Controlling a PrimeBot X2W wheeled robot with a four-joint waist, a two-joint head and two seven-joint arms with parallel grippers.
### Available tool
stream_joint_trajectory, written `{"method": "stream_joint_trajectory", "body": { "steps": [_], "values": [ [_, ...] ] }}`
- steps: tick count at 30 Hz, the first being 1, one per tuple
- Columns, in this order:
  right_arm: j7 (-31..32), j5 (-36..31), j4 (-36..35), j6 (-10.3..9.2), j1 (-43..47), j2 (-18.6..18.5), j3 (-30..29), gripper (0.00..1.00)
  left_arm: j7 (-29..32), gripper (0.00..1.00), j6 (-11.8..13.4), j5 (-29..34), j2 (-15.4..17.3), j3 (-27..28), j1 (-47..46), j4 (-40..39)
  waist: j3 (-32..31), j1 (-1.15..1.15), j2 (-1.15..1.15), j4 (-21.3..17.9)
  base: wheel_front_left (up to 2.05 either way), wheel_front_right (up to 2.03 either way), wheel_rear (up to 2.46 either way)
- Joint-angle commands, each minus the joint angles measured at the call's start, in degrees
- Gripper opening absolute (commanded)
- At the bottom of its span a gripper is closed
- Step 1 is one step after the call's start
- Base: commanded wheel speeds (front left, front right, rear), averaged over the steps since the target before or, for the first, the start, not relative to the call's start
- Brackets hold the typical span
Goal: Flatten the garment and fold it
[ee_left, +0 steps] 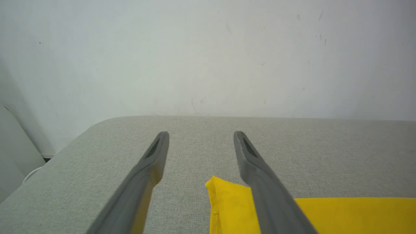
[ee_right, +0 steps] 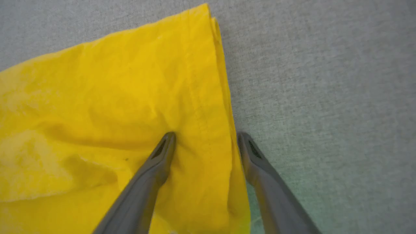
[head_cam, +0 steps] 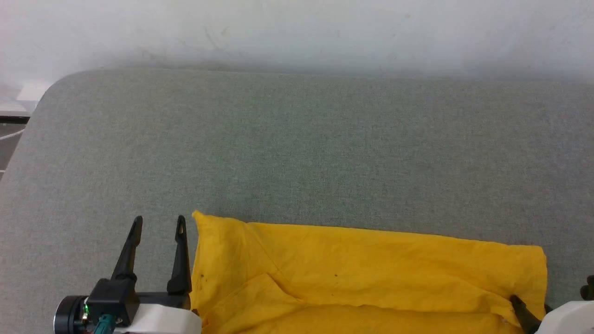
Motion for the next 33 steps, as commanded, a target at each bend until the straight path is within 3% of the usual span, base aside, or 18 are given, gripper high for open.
{"method": "stream_joint_trajectory", "body": {
  "steps": [1,2,3,4,5,13,25,29,33],
  "values": [
    [0.20,0.83,2.36,-0.04,-0.50,0.78,1.31,1.00,-0.27,1.00,-0.98,1.17,-0.67,0.70,-0.95,0.53,0.73,0.00,0.00,0.40,0.00,0.00,0.00],
    [0.39,1.39,3.04,-0.04,-0.57,0.81,1.77,1.00,-0.27,1.00,-1.52,1.56,-0.81,0.77,-1.13,0.80,0.91,0.00,0.00,0.46,0.00,0.00,0.00],
    [0.82,2.02,3.68,-0.04,-0.57,0.84,2.29,0.49,-0.27,1.00,-2.07,2.03,-0.89,0.74,-1.36,1.03,1.17,0.00,0.00,0.54,0.00,0.00,0.00],
    [1.13,2.48,4.18,-0.04,-0.57,0.86,2.83,0.11,-0.27,1.00,-2.46,2.44,-1.07,0.79,-1.60,1.23,1.35,0.00,0.00,0.59,0.00,0.00,0.00],
    [1.30,2.70,4.51,-0.04,-0.49,0.83,3.57,0.00,-0.27,1.00,-2.78,2.68,-1.37,0.87,-1.83,1.42,1.54,0.00,0.00,0.64,0.00,0.00,0.00],
    [-1.22,3.50,4.33,-0.04,-1.62,-0.91,4.73,0.00,-0.27,1.00,-5.32,4.40,-2.70,1.34,-1.69,3.34,0.86,0.00,0.00,-0.16,0.00,0.00,0.00],
    [-5.74,-2.43,8.75,-0.04,-4.40,-8.91,-4.84,0.00,-0.27,1.00,-6.72,5.73,-4.07,2.56,-0.96,4.03,-1.26,0.00,0.00,-0.62,0.00,0.00,0.00],
    [-5.23,-2.20,9.21,-0.04,-3.80,-10.66,-4.56,0.00,-0.27,1.00,-7.12,6.12,-4.60,2.75,-0.32,4.33,-2.31,0.00,0.00,-0.82,0.00,0.00,0.00],
    [-2.63,0.27,5.21,-0.04,-1.64,-10.81,-2.26,0.00,-0.27,1.00,-7.46,6.25,-5.03,3.18,0.47,4.60,-3.71,0.00,0.00,-0.93,0.00,0.00,0.00]
  ]
}}
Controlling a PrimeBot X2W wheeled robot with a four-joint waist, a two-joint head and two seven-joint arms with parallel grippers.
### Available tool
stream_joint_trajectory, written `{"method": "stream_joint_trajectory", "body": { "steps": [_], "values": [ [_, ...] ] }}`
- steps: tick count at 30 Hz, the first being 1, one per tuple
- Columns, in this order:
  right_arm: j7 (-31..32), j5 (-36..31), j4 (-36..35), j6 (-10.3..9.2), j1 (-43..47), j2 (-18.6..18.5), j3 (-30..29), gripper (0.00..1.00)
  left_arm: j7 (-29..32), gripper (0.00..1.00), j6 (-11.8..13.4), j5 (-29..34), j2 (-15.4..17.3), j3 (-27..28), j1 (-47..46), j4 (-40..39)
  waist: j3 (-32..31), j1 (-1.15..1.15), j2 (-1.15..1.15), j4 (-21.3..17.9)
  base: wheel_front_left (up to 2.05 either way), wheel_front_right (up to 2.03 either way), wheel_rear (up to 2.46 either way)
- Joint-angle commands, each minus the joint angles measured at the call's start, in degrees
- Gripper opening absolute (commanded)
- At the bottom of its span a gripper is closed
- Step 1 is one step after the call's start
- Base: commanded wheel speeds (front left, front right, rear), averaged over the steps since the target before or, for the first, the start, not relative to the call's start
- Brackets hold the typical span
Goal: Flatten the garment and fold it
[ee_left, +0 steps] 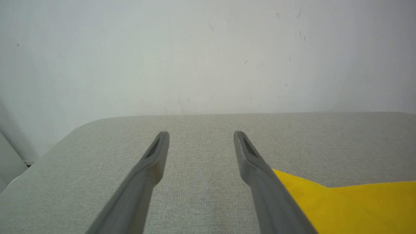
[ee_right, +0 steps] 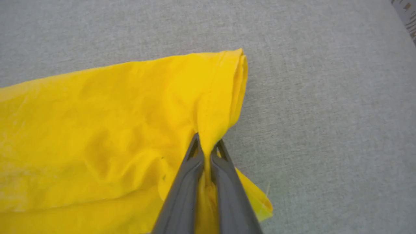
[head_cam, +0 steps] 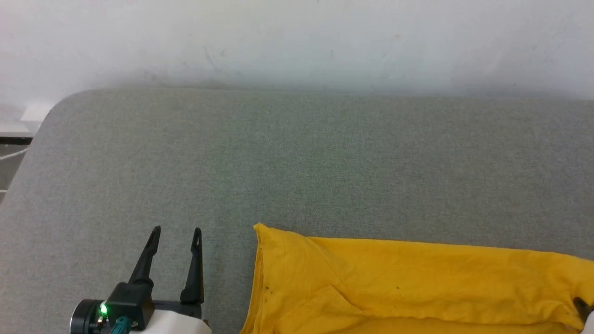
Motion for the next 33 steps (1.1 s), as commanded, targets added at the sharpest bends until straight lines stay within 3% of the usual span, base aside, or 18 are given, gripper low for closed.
{"method": "stream_joint_trajectory", "body": {
  "steps": [1,8,16,22,33],
  "values": [
    [0.93,0.93,-2.49,-0.12,1.46,-0.08,1.39,0.00,-0.27,1.00,-0.64,0.37,-0.42,0.31,0.63,-0.02,-0.87,0.00,0.00,-0.09,0.00,0.00,0.00],
    [7.08,4.59,-13.88,-0.12,6.34,1.08,8.09,0.00,-0.27,1.00,-1.42,0.49,-1.05,0.65,1.27,-0.33,-2.06,0.00,0.00,0.06,0.00,0.00,0.00],
    [13.91,12.30,-23.88,-0.12,7.79,5.81,18.30,0.00,-0.27,1.00,-2.33,0.91,-1.57,0.60,1.32,0.17,-2.43,0.00,0.00,1.91,0.00,0.00,0.00],
    [13.40,17.48,-22.04,-0.12,3.63,10.95,24.85,0.00,-0.27,1.00,-3.07,1.36,-1.66,0.43,0.73,0.61,-2.41,0.00,0.00,4.49,0.00,0.00,0.00],
    [5.58,19.37,-10.08,-0.12,-5.71,11.99,36.00,0.00,-0.27,1.00,-3.99,1.22,-1.78,0.90,-0.06,0.90,-2.13,0.00,0.00,9.54,0.00,0.00,0.00]
  ]
}}
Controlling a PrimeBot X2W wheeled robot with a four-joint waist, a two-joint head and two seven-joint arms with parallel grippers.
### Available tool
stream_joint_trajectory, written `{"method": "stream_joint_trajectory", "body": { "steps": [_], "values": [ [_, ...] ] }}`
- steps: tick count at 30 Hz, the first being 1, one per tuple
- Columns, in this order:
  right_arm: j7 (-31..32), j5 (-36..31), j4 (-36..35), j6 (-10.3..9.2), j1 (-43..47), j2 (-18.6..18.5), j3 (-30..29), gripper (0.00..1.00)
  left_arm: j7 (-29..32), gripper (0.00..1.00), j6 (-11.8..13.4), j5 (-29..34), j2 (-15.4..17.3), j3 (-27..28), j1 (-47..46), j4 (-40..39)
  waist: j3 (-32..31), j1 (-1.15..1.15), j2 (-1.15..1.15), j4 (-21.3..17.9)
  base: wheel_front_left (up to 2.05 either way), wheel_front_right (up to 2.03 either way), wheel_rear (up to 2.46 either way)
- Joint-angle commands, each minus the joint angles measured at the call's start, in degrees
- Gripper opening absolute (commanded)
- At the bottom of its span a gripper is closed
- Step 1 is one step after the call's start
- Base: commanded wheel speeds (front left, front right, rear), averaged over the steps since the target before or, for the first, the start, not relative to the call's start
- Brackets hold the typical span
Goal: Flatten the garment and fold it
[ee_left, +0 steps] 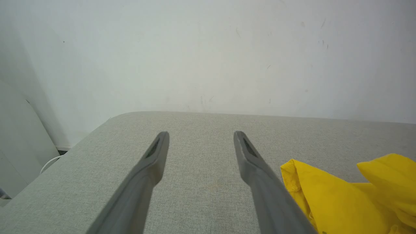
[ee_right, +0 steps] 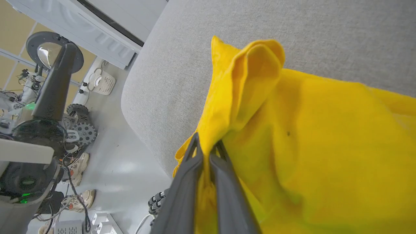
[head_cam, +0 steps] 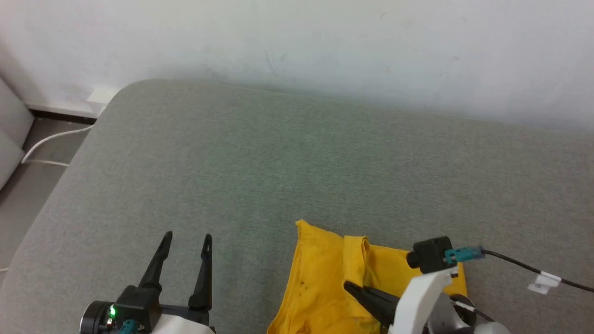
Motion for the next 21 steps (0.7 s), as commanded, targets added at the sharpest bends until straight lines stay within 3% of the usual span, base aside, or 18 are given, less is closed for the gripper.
{"method": "stream_joint_trajectory", "body": {
  "steps": [1,12,13,14,21],
  "values": [
    [-0.67,0.07,0.57,-0.04,-1.19,0.15,0.41,0.00,-0.27,1.00,-0.41,0.18,-0.20,0.15,-0.88,0.38,0.25,0.00,0.00,1.56,0.00,0.00,0.00],
    [-7.55,1.30,13.82,-0.04,-6.99,0.16,4.94,0.00,-0.27,1.00,-1.06,0.09,-0.59,0.86,-1.41,1.76,0.73,0.00,0.00,4.69,0.00,0.00,0.00],
    [-8.27,1.77,14.76,-0.04,-7.52,0.16,5.52,0.46,-0.27,1.00,-1.10,0.10,-0.62,0.96,-1.43,1.81,0.74,0.00,0.00,4.74,0.00,0.00,0.00],
    [-9.12,2.10,15.35,-0.04,-8.15,0.16,6.42,1.00,-0.27,1.00,-1.14,0.11,-0.65,1.05,-1.47,1.86,0.77,0.00,0.00,4.76,0.00,0.00,0.00],
    [-11.93,7.72,16.26,-0.04,-10.95,0.17,12.35,1.00,-0.27,1.00,-1.12,0.23,-1.01,1.65,-1.76,2.54,0.27,0.00,0.00,3.81,0.00,0.00,0.00]
  ]
}}
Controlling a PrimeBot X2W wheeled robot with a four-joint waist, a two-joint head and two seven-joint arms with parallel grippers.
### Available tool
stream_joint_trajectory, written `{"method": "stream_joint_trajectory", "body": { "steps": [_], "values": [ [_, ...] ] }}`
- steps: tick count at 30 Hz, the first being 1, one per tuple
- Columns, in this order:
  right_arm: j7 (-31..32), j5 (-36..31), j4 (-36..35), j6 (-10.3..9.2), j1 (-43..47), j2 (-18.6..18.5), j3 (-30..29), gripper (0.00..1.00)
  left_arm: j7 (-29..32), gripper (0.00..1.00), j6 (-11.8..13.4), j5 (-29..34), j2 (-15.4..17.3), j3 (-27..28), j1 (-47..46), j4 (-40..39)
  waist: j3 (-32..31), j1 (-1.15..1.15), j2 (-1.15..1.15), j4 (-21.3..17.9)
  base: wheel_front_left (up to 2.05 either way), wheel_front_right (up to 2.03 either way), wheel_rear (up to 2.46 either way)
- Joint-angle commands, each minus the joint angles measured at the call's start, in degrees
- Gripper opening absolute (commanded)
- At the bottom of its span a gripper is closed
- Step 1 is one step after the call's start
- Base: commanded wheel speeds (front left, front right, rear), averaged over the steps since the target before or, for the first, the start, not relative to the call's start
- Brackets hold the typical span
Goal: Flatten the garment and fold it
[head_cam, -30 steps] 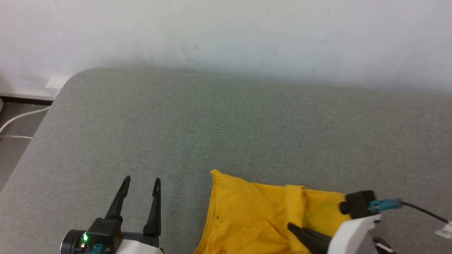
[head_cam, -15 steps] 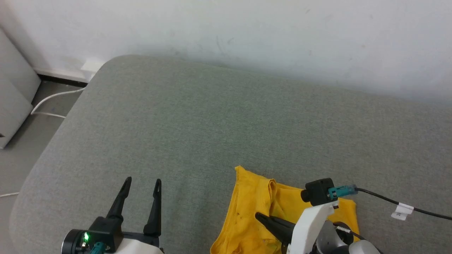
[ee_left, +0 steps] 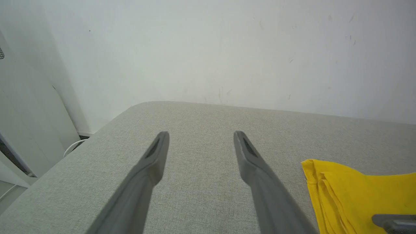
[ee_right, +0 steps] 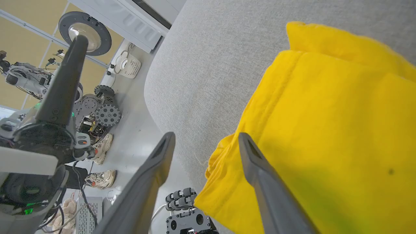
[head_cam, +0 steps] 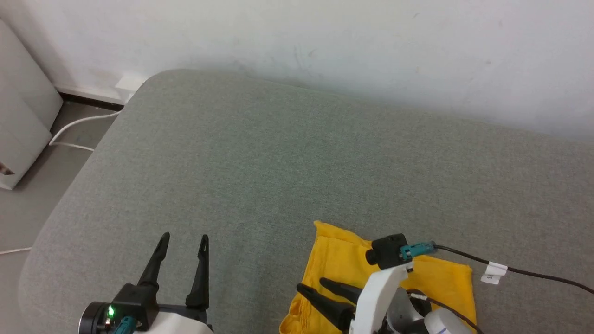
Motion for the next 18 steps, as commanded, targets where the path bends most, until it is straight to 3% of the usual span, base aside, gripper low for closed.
{"method": "stream_joint_trajectory", "body": {
  "steps": [1,6,9,13,18],
  "values": [
    [-0.73,0.22,-0.15,-0.04,-1.41,0.07,0.09,1.00,-0.27,1.00,-0.37,0.26,-0.36,0.34,-0.84,0.24,-0.39,0.00,0.00,-0.54,0.00,0.00,0.00],
    [-4.34,-8.57,-1.15,-0.04,-5.72,-1.50,-2.16,1.00,-0.27,1.00,-0.53,0.48,-0.42,0.79,-0.66,-0.14,-1.14,0.00,0.00,-2.44,0.00,0.00,0.00],
    [-7.99,-17.10,-3.03,-0.04,-8.80,-6.08,-3.43,1.00,-0.27,1.00,-0.61,0.57,-0.46,1.08,-0.64,-0.78,-1.41,0.00,0.00,-3.88,0.00,0.00,0.00],
    [-15.21,-32.82,-5.27,-0.04,-12.61,-15.07,-4.93,1.00,-0.27,1.00,-0.64,0.46,-0.57,1.65,-0.69,-1.61,-1.51,0.00,0.00,-6.08,0.00,0.00,0.00],
    [-22.08,-39.54,-7.87,-0.04,-11.12,-18.03,-12.70,1.00,-0.27,1.00,-0.45,0.18,-0.87,2.32,-0.62,-2.59,-1.45,0.00,0.00,-8.98,0.00,0.00,0.00]
  ]
}}
